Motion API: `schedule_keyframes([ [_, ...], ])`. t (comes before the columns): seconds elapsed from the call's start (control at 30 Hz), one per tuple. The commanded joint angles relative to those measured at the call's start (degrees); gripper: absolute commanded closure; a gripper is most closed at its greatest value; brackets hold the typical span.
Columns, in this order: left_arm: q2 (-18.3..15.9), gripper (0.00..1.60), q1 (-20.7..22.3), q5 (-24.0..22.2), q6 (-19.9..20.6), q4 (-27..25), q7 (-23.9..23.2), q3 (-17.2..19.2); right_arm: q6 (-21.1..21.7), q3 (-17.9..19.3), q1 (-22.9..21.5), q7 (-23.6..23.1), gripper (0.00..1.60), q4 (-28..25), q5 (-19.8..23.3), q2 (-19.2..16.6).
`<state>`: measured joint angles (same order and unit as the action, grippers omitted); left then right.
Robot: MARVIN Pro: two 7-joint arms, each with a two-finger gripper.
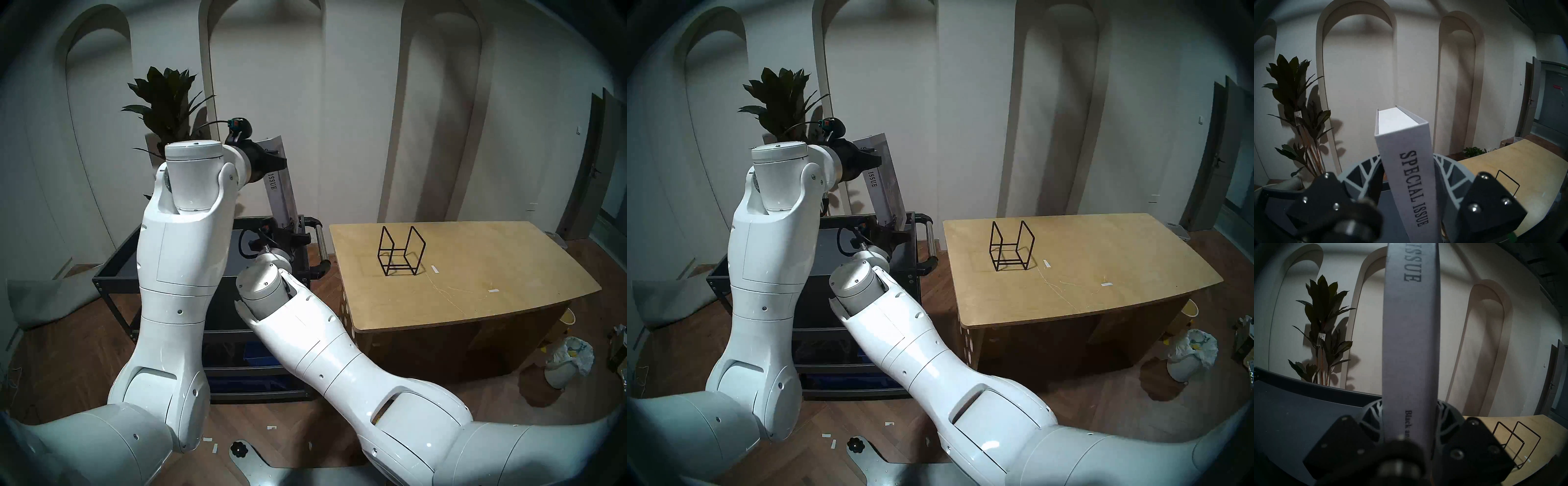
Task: Transfer books between table and cart
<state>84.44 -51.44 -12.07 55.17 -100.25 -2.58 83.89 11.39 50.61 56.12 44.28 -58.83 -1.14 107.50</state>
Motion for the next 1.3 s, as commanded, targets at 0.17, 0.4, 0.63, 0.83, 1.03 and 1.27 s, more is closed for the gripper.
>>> schedule_keyframes([
  [0.17,1.40,0.00,4.32,0.58,-0.17,3.58,3.64,-0.93,-1.64,0.30,-1.49,-0.41,1.60,-0.20,-0.15,0.29],
  [0.4,1.91,0.27,4.78,0.29,-0.17,4.70,4.58,-0.78,-1.93,0.69,-1.88,-0.87,1.60,0.32,-0.01,0.25],
  [0.63,2.56,0.77,4.86,0.14,-0.17,4.93,5.33,-0.32,-2.01,0.91,-1.99,-1.38,1.60,0.56,-0.13,0.30],
  [0.83,3.16,1.02,4.79,0.01,-0.35,4.98,5.72,-0.03,-2.19,0.97,-1.94,-1.62,1.60,0.70,-0.32,0.32],
  [1.03,3.21,1.60,4.58,-0.05,-0.55,4.40,5.74,-0.01,-1.98,0.71,-1.65,-2.02,1.60,0.25,-0.59,-0.21],
  [1.27,3.07,1.60,4.04,-0.10,-0.34,3.26,5.63,-0.10,-2.05,0.02,-0.29,-4.81,1.60,-2.99,-0.27,-2.18],
])
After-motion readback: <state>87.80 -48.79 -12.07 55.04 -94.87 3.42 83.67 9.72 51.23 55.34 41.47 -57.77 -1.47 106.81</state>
